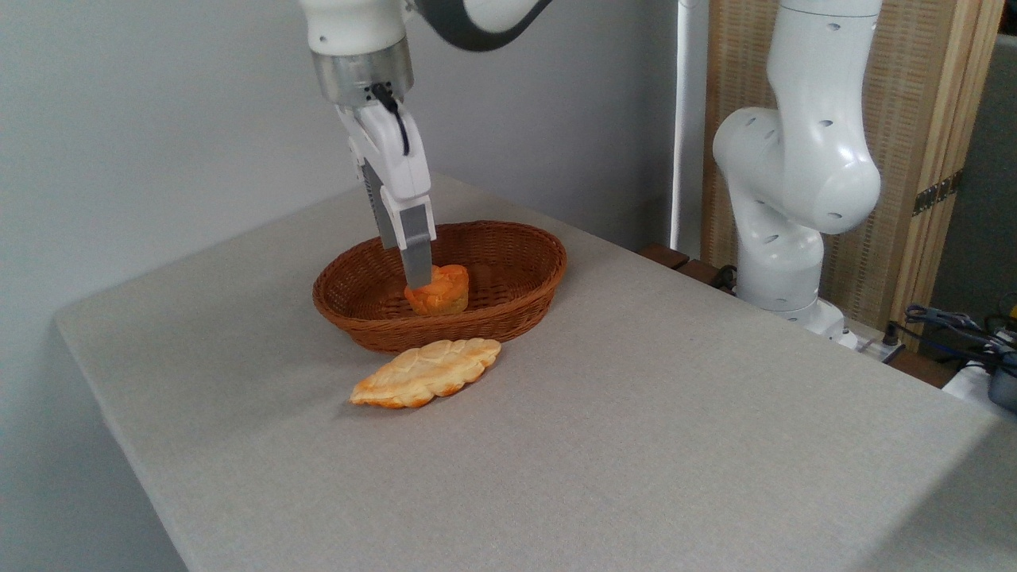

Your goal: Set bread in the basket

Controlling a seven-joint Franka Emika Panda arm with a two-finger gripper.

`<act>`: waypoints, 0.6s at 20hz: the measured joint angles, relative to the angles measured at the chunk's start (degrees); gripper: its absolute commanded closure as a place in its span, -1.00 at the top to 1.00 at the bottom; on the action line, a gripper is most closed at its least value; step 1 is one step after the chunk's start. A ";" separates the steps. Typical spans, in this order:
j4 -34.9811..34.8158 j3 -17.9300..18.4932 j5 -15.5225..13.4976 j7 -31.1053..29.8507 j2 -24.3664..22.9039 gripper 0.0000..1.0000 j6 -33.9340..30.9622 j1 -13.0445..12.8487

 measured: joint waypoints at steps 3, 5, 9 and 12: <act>1.87 3.64 1.72 -0.01 -0.02 1.00 0.00 0.11; 2.92 6.01 2.96 -0.01 -0.01 1.00 0.00 0.15; 4.18 9.49 3.72 -0.02 0.00 1.00 0.00 0.19; 4.44 9.84 4.87 -0.75 0.01 1.00 0.00 0.15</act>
